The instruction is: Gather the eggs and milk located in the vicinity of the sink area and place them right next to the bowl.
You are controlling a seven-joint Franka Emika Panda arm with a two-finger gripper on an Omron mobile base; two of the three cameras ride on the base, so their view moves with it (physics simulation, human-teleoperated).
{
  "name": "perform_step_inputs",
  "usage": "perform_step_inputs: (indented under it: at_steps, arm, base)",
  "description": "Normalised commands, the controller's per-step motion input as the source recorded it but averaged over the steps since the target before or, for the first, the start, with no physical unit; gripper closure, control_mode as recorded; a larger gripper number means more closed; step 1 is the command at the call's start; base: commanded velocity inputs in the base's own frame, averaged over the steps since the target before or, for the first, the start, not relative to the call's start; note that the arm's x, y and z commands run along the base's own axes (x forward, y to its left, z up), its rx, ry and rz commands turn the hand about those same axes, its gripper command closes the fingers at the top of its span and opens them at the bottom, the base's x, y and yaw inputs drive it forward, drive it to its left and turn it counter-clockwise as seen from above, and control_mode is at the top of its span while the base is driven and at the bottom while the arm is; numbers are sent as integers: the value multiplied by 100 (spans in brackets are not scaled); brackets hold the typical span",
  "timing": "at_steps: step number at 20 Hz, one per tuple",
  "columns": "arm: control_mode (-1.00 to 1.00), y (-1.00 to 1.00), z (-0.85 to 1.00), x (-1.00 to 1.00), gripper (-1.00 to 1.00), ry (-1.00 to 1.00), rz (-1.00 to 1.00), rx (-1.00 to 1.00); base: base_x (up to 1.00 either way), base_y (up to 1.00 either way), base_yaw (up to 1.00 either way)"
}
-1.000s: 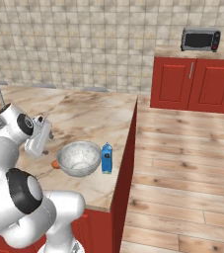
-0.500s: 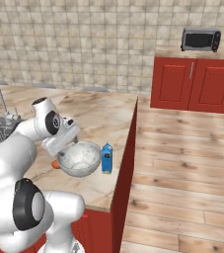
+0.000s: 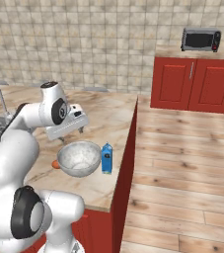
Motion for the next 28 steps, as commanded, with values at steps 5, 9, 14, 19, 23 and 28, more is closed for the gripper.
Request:
perform_step_inputs:
  at_steps: [5, 9, 14, 19, 23, 28]
  arm:
    - [-100, 0, 21, -65, -100, -36, -9, 9]
    - [-100, -5, 0, -51, -100, -53, -22, 17]
    - [-100, 0, 28, -36, -100, -38, -30, 17]
    - [-100, 0, 61, -5, -100, -6, -18, 17]
    - [-100, -22, 48, 40, -100, 44, -10, 21]
    - [-100, -40, 18, 14, -100, 49, -1, 26]
  base:
    - [0, 0, 0]
    - [0, 0, 0]
    - [0, 0, 0]
    - [0, 0, 0]
    - [0, 0, 0]
    - [0, 0, 0]
